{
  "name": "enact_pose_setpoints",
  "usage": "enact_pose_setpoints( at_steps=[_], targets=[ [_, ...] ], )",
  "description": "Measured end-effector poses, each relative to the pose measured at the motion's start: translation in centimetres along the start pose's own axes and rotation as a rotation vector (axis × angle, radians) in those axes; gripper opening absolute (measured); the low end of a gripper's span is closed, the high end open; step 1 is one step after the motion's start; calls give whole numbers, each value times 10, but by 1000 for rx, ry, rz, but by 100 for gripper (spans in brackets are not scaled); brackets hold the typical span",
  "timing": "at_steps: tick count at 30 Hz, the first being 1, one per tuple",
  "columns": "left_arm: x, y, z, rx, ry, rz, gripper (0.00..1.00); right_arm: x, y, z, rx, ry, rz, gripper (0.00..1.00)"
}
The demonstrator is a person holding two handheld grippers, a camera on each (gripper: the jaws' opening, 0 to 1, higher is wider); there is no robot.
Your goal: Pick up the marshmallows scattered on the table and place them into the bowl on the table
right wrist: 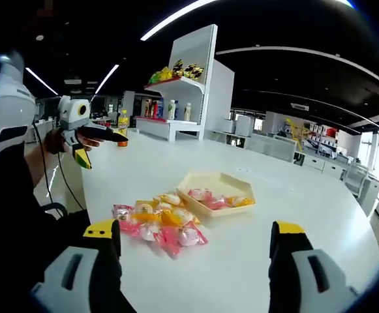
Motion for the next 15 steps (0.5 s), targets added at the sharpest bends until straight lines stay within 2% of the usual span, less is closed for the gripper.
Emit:
enact_pose_setpoints(
  at_steps=[7, 15],
  targets=[
    [0, -4, -3, 40, 46, -34, 95, 7, -2, -3, 5, 13, -6, 92],
    [0, -2, -1, 24, 27, -15, 95, 21, -6, -6, 12, 34, -18, 92]
  ],
)
Point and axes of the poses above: the point that each gripper's makers call its tool centre point, and the gripper's own axes: x roughly forward along the fingers, z roughly to its right, y roughly out of its top, the point moved 8 cm from there along -x, roughly backward along the fingers, and after that the axes turned 2 degrees about y, right-handed, at the moved point
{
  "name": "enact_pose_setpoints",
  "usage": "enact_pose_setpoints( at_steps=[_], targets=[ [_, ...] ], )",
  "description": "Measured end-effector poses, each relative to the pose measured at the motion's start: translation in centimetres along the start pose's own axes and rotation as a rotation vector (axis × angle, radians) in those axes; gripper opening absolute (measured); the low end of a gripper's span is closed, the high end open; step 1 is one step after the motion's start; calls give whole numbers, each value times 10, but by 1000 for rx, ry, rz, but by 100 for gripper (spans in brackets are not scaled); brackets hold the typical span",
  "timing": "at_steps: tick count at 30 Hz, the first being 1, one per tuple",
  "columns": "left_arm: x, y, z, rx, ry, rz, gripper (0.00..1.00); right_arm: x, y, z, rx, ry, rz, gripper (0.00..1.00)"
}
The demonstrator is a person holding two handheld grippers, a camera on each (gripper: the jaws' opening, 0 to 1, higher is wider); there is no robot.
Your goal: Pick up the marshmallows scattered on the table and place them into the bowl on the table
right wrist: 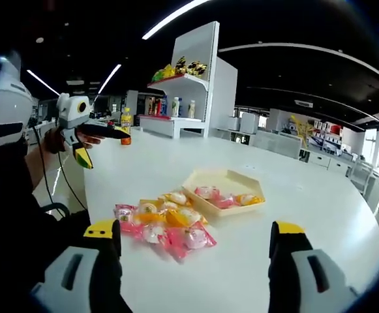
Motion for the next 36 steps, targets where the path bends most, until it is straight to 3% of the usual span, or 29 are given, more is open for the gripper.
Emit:
enact_pose_setpoints(
  at_steps=[16, 36],
  targets=[
    [-1, -6, -2, 14, 2, -11, 95, 23, -7, -12, 15, 58, -23, 91],
    [-10, -12, -7, 10, 32, -16, 95, 54, -21, -8, 43, 91, -59, 86]
  ],
)
Point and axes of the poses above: the point that each gripper's makers call its tool centre point, and the gripper's own axes: x roughly forward along the fingers, z roughly to its right, y roughly out of its top, the point moved 8 cm from there along -x, roughly backward along the fingers, and after that the axes turned 2 degrees about y, right-handed, at the moved point
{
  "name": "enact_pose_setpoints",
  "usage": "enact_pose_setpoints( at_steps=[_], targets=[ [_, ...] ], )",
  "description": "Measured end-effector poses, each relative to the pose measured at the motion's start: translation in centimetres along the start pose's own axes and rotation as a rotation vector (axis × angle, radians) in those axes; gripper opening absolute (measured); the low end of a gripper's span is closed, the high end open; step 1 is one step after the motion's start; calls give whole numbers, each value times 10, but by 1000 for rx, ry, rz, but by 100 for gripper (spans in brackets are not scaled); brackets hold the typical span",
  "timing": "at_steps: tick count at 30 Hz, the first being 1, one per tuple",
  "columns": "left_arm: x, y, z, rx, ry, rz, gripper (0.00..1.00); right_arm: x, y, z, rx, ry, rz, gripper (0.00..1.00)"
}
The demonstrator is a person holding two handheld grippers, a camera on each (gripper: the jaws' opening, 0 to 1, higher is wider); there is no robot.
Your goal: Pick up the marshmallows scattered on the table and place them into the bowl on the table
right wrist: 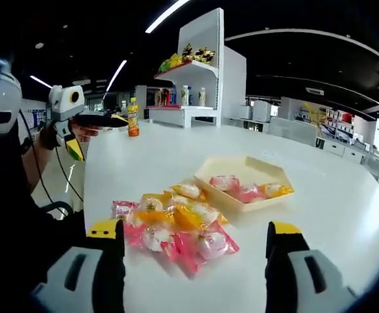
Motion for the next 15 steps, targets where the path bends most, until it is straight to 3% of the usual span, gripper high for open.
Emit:
enact_pose_setpoints(
  at_steps=[15],
  targets=[
    [0, -3, 1, -5, -7, -8, 95, 15, -10, 10, 104, -10, 16, 78]
  ],
)
Point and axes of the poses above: the point that each gripper's makers call its tool centre point, and the gripper's own axes: x roughly forward along the fingers, z roughly to its right, y roughly out of its top, the point moved 8 cm from there along -x, roughly backward along the fingers, and after that the axes turned 2 degrees about y, right-handed, at the moved point
